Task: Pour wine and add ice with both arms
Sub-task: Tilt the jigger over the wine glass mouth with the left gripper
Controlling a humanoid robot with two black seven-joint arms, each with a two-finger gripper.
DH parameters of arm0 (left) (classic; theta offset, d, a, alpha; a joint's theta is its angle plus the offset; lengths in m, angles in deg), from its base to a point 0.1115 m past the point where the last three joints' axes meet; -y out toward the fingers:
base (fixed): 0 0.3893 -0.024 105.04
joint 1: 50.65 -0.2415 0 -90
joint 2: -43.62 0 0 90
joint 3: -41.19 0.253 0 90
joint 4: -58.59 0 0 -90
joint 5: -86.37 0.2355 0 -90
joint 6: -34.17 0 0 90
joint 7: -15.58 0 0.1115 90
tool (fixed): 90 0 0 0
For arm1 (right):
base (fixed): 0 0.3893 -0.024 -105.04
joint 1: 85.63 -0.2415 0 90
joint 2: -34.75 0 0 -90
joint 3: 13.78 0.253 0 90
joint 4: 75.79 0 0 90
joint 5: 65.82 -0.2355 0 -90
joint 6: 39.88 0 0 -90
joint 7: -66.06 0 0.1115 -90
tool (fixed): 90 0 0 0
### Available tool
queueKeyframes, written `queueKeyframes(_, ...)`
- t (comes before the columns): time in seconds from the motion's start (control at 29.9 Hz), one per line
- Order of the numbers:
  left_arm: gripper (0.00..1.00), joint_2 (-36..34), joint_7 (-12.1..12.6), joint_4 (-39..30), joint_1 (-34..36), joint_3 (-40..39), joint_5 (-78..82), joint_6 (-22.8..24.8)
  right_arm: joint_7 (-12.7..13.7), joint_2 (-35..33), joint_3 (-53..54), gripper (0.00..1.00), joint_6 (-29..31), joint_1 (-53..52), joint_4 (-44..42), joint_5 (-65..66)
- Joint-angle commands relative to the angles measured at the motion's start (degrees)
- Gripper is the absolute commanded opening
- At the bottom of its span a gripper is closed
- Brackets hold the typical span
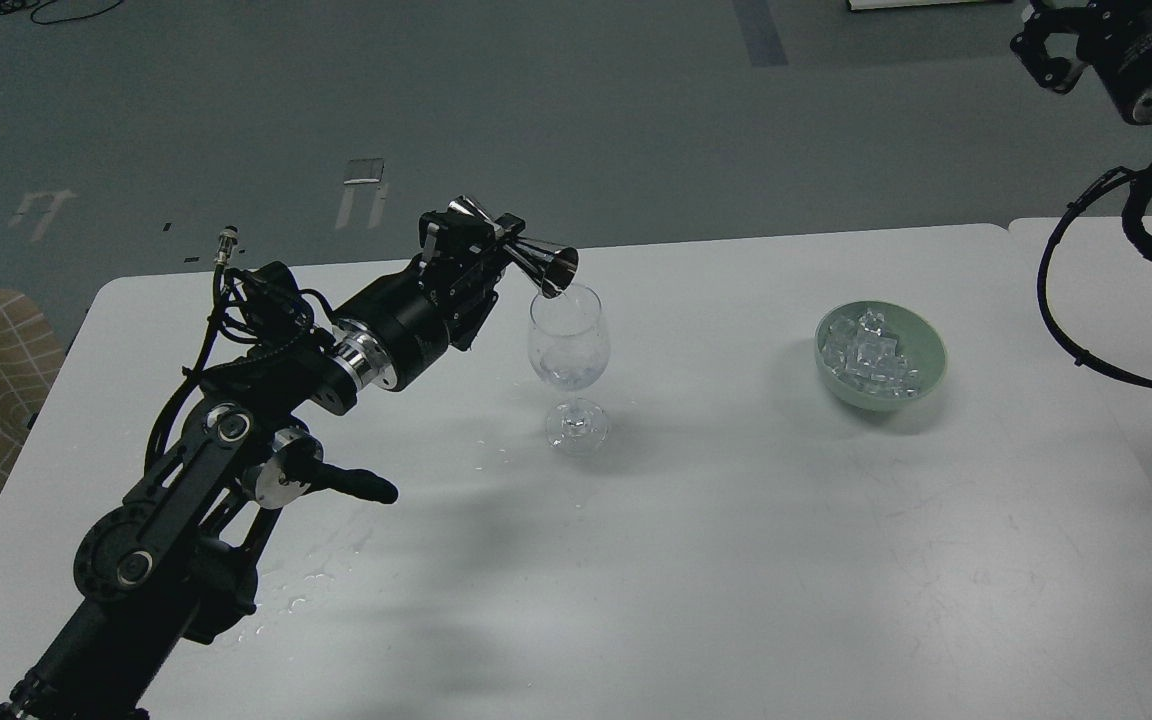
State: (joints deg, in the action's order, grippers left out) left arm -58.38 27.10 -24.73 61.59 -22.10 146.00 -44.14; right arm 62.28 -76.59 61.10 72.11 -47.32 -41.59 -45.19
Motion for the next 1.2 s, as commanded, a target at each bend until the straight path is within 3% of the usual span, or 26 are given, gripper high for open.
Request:
queueKeyframes(0.0,0.00,-0.39,-0.09,0.00,0.09,0.01,0.66,0.00,0.00,0.16,0.09,1.00,-0.02,-0.08,0.34,0.02)
queueKeyframes(0.84,0.00,-4.78,-0.45,-6.51,2.28,2.65,12.27,0.00,-0.09,0.60,0.00,1.00,0.06,-0.43,0.60,0.02)
queueKeyframes(1.17,0.00,-2.85,0.17,-6.60,-0.61,-1.74,-1.09,-0.79,-0.09,0.08,-0.09,1.00,0.06,0.18,0.52,0.02)
